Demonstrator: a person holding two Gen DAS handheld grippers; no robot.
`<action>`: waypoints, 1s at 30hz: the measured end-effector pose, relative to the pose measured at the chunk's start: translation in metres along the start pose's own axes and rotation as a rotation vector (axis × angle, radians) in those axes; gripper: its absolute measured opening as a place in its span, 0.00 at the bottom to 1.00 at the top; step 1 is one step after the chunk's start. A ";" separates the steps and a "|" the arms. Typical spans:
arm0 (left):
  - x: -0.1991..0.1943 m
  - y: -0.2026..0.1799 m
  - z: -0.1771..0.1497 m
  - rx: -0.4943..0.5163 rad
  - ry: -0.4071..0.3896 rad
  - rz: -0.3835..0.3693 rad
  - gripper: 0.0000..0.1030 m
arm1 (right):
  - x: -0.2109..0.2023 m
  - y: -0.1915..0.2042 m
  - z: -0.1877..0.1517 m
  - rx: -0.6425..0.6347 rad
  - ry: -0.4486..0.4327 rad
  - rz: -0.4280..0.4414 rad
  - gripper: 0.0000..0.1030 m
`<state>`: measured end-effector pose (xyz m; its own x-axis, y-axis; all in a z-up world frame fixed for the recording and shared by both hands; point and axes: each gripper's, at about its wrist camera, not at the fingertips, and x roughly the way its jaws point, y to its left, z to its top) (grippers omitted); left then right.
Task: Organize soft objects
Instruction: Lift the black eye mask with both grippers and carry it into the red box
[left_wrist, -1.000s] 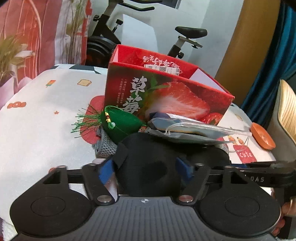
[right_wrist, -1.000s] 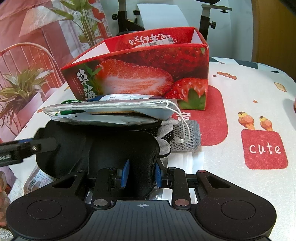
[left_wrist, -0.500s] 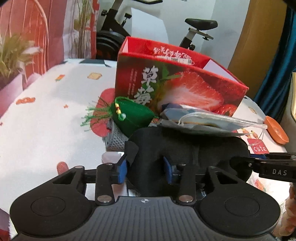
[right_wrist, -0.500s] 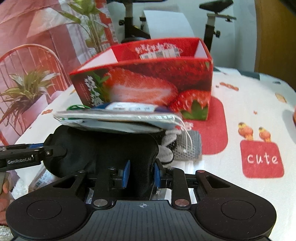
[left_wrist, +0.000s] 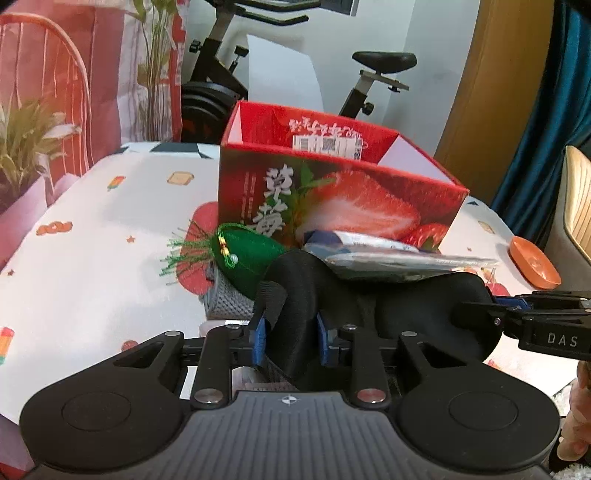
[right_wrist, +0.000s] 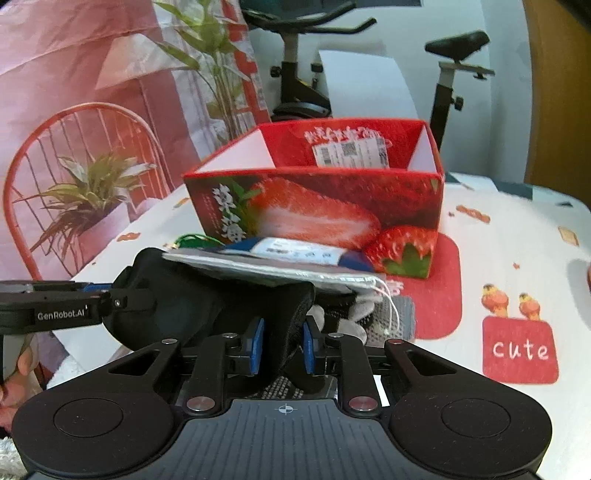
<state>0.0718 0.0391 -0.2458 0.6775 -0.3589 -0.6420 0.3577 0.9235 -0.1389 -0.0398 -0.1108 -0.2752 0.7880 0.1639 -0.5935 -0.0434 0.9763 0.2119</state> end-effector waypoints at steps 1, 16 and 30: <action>-0.003 0.000 0.001 0.001 -0.008 0.003 0.28 | -0.003 0.002 0.001 -0.012 -0.012 0.005 0.18; -0.049 -0.007 0.044 0.026 -0.191 0.007 0.28 | -0.038 0.010 0.045 -0.068 -0.157 0.084 0.15; -0.025 -0.026 0.123 0.120 -0.313 0.021 0.28 | -0.003 -0.024 0.149 -0.148 -0.238 0.073 0.14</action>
<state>0.1243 0.0073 -0.1334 0.8435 -0.3811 -0.3786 0.4019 0.9153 -0.0259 0.0504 -0.1558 -0.1633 0.9008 0.2141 -0.3779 -0.1809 0.9759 0.1217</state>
